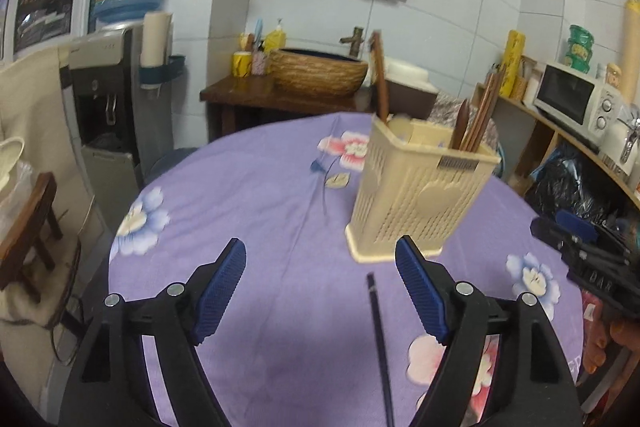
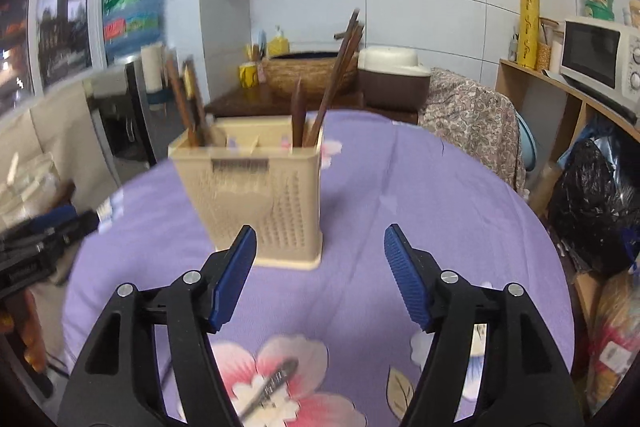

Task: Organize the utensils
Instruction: 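Lower the chopstick into the holder and open the left gripper while the right releases its chopstick, then close the left gripper on the black chopstick while the right grasps the metal spoon handle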

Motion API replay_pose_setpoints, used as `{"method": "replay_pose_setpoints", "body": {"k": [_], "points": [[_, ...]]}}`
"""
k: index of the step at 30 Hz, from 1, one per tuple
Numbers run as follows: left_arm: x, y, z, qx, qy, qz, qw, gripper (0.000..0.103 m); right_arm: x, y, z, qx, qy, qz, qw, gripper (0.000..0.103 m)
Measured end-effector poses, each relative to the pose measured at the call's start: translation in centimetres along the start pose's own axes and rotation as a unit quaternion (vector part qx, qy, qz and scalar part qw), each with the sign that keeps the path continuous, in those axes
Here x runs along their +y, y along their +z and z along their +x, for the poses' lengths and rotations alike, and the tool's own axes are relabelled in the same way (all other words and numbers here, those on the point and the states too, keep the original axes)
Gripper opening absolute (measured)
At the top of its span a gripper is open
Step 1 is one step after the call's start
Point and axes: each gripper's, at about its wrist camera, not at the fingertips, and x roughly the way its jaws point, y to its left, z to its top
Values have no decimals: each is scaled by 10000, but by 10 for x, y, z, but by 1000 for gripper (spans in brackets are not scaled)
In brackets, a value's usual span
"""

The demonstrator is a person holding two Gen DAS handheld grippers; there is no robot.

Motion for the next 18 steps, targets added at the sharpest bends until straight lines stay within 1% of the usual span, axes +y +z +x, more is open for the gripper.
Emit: {"method": "replay_pose_setpoints", "body": {"k": [1, 2, 6, 8, 10, 12, 15, 16, 18], "points": [[3, -6, 0, 52, 18, -58, 10000, 76, 1, -9, 2, 77, -12, 13, 10000, 75], [6, -10, 0, 83, 59, -103, 9999, 76, 3, -21, 4, 245, -28, 81, 9997, 76], [16, -30, -4, 125, 515, -56, 9986, 76, 2, -56, 10, 715, 0, 459, 9964, 76], [20, -36, -4, 173, 603, -32, 9980, 76, 6, -69, 9, 836, -2, 478, 9954, 76], [24, -40, -2, 238, 606, -110, 9978, 76, 15, -80, 7, 886, -88, 413, 9952, 79], [27, -41, 0, 276, 549, -187, 9979, 76, 24, -87, 9, 985, 11, 363, 9945, 79], [25, -43, 0, 284, 544, -175, 9980, 76, 47, -100, 14, 1226, 49, 194, 9923, 79], [24, -42, -2, 268, 515, -159, 9982, 76, 54, -104, 15, 1292, 1, 93, 9916, 79], [23, -42, -5, 218, 501, -126, 9984, 76, 61, -111, 16, 1403, -71, 84, 9901, 79]]}}
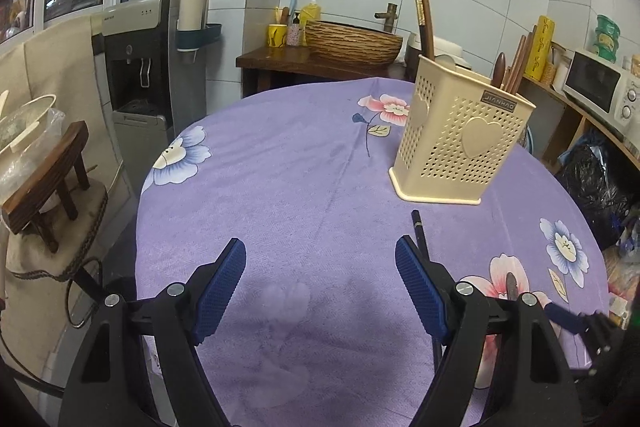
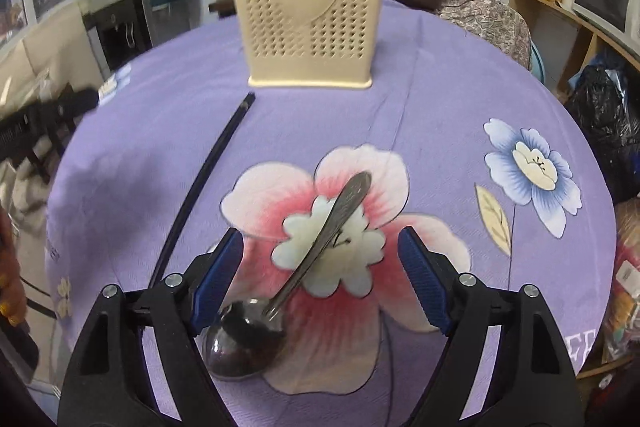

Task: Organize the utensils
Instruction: 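Close the left gripper on the black chopstick while the right grasps the metal spoon handle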

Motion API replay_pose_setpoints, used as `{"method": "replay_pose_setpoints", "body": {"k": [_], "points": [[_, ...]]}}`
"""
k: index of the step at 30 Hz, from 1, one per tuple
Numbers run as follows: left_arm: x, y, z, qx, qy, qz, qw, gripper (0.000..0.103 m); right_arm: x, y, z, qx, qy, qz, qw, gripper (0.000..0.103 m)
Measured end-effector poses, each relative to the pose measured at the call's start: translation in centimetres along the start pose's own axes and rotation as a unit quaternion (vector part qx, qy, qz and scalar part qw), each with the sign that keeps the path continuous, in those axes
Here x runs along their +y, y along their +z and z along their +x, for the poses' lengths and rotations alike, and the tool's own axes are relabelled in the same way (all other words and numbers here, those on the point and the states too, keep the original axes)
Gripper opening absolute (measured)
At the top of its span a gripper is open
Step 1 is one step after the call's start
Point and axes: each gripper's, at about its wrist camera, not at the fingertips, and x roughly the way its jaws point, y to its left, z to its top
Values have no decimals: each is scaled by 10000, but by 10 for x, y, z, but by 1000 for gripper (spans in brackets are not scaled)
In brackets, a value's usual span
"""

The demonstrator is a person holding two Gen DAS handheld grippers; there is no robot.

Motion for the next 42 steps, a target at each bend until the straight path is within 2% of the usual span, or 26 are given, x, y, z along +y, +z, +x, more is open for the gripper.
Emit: {"method": "replay_pose_setpoints", "body": {"k": [3, 9, 11, 18, 21, 24, 26, 28, 31, 36, 38, 40, 41, 42], "points": [[-3, -4, -2, 6, -12, 41, 10000, 76, 6, -9, 0, 127, -42, -4, 9999, 79], [-7, -6, 1, 72, -114, -2, 9999, 76, 3, -19, -3, 57, -187, -92, 9998, 79], [-9, -7, 0, 75, -139, 19, 9999, 76, -8, -18, -4, 33, -224, -70, 9997, 79], [-20, -12, 3, 194, -224, 167, 9994, 76, -82, -12, 4, -4, -407, 587, 9974, 79], [-26, -16, 9, 308, -293, 202, 9989, 76, -88, -10, 4, -69, -312, 583, 9978, 79], [-33, -19, 11, 361, -301, 262, 9986, 76, -85, -4, 1, -222, -1, 465, 9987, 79], [-35, -19, 11, 384, -322, 245, 9984, 76, -79, 4, 2, -273, 3, 341, 9990, 79], [-37, -19, 11, 390, -326, 266, 9983, 76, -69, 11, 7, -147, -26, 149, 9998, 68], [-38, -19, 9, 370, -314, 306, 9984, 76, -59, 18, 16, 24, -82, 16, 10000, 56], [-36, -19, 11, 406, -305, 298, 9983, 76, -62, 29, 28, 118, -95, 231, 9996, 46], [-35, -19, 12, 423, -316, 290, 9982, 76, -62, 34, 32, 109, -104, 267, 9995, 37], [-36, -20, 13, 443, -322, 292, 9981, 76, -61, 38, 34, 119, -109, 280, 9995, 21], [-36, -20, 13, 455, -321, 298, 9980, 76, -61, 39, 35, 120, -88, 272, 9995, 16], [-37, -21, 14, 472, -317, 304, 9979, 76, -60, 39, 35, 117, -98, 269, 9995, 16]]}}
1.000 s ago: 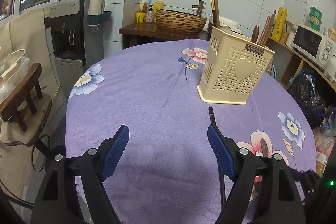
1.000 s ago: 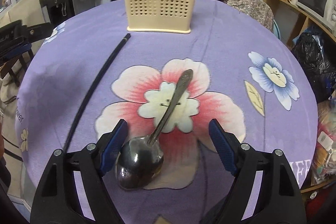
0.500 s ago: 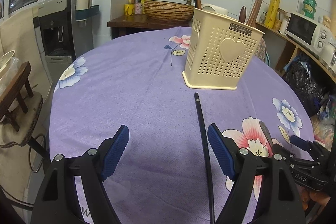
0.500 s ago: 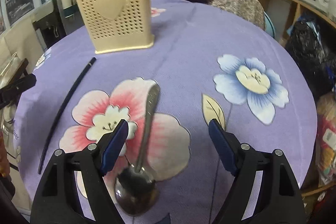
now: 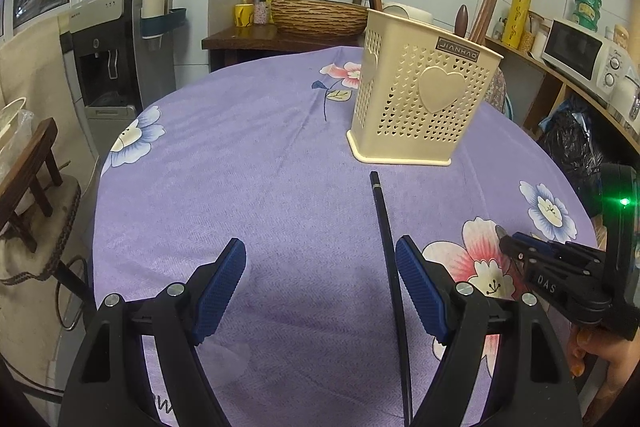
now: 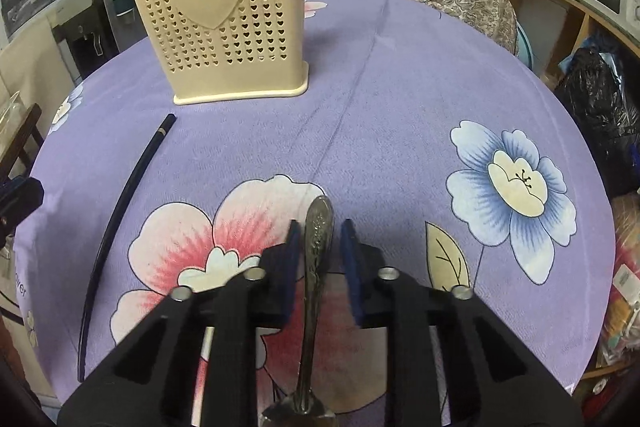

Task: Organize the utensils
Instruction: 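Close the left gripper on the black chopstick while the right grasps the metal spoon handle, then lift and carry the black chopstick with the left gripper while the right carries the metal spoon to the holder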

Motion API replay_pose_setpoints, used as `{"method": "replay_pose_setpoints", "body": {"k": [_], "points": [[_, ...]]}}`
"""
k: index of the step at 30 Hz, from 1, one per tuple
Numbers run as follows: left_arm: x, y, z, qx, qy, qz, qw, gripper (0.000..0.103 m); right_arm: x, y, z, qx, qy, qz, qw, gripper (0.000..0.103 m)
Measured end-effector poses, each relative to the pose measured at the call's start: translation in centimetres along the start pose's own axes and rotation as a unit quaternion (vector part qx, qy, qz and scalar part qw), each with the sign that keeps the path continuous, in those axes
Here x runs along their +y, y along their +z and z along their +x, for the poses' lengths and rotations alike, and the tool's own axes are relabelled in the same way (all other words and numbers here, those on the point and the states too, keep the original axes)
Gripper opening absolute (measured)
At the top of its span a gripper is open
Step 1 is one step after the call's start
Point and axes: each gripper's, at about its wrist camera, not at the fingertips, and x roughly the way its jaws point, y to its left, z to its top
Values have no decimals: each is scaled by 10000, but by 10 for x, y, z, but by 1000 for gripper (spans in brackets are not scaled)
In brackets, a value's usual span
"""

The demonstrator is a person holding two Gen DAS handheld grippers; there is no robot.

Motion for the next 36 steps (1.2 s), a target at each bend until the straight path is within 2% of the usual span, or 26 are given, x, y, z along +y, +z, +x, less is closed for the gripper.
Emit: {"method": "replay_pose_setpoints", "body": {"k": [7, 14, 17, 24, 30, 33, 36], "points": [[-2, 0, 0, 3, -15, 9, 10000, 76, -8, -2, -6, -170, 394, 301, 9986, 16], [-16, 2, 7, 133, -199, 147, 9996, 76, -15, -1, -40, -748, 432, 306, 9958, 16], [-25, 3, 18, 314, -263, 297, 9987, 74, -16, -4, -57, -1013, 444, 245, 9936, 16], [-37, 9, 40, 553, -207, 506, 9970, 71, -23, -10, -87, -1505, 600, 236, 9865, 16], [-48, 24, 61, 734, -128, 640, 9952, 62, -28, -9, -100, -1742, 693, 281, 9819, 16], [-54, 32, 75, 806, 65, 730, 9940, 50, -29, -7, -104, -1813, 694, 252, 9807, 16], [-56, 38, 91, 1033, 51, 730, 9920, 40, -29, -6, -104, -1820, 697, 275, 9804, 16]]}}
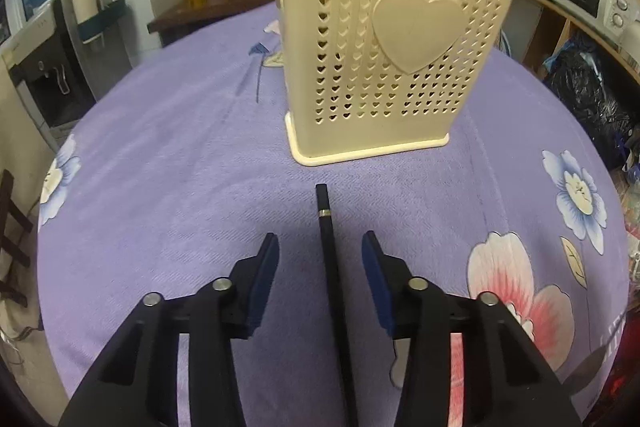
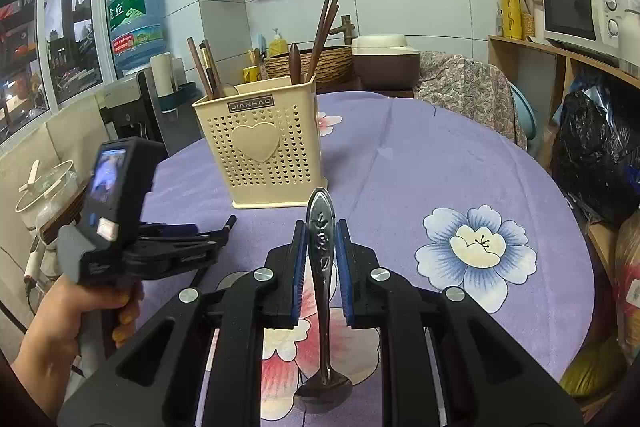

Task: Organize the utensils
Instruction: 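Lift and carry the black chopstick with the left gripper while the right carries the metal spoon to the holder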

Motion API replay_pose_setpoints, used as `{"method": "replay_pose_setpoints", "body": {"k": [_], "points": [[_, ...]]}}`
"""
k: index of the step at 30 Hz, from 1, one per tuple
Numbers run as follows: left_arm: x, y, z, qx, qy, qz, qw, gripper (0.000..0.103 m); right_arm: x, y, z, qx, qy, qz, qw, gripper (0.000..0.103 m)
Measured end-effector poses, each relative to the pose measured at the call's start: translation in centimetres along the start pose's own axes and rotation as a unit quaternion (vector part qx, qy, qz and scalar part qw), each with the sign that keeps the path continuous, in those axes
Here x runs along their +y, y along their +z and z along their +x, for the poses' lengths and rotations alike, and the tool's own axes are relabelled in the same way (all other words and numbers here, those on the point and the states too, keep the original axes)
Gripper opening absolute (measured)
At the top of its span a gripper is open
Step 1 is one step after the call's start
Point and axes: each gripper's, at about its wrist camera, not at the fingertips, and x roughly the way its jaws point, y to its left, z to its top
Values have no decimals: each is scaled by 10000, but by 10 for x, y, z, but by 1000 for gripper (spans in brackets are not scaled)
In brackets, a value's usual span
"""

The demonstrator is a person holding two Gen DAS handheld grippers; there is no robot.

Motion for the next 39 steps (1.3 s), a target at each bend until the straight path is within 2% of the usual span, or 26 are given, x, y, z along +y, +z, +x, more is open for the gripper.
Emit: {"method": "replay_pose_setpoints", "body": {"k": [4, 9, 13, 17, 19, 23, 26, 29, 30, 33, 35, 39], "points": [[-1, 10, 12, 117, 189, 34, 9997, 34, -1, 2, -1, -20, -11, -5, 10000, 16], [-9, 15, 14, 207, 245, 214, 9993, 11, 0, 2, 0, -7, -9, 5, 10000, 16], [-14, 13, 13, 182, 330, 201, 9991, 9, 0, 2, -1, -13, 7, 9, 10000, 16], [-10, 12, 6, 105, 152, 43, 9998, 9, -2, 3, -2, -15, 93, 65, 9999, 16], [-8, 14, -7, -108, 87, -16, 9999, 9, -4, 4, -4, -43, 121, 77, 9999, 16], [-2, 17, -52, -693, -298, -312, 9967, 9, -6, 6, -8, -119, 210, 114, 9996, 16], [6, 19, -99, -1257, -485, -476, 9897, 9, -8, 10, -11, -195, 280, 129, 9993, 16], [19, 23, -143, -1843, -588, -618, 9792, 8, -7, 14, -14, -255, 350, 118, 9990, 15], [22, 25, -155, -2012, -609, -647, 9755, 8, -6, 15, -13, -251, 385, 106, 9989, 1], [26, 30, -172, -2294, -639, -671, 9689, 8, -2, 17, -9, -205, 429, 41, 9989, 1], [27, 33, -171, -2333, -616, -675, 9681, 8, 1, 17, -8, -216, 318, -70, 9992, 1], [24, 33, -170, -2379, -690, -723, 9661, 8, 2, 19, -7, -180, 456, -37, 9988, 1]]}}
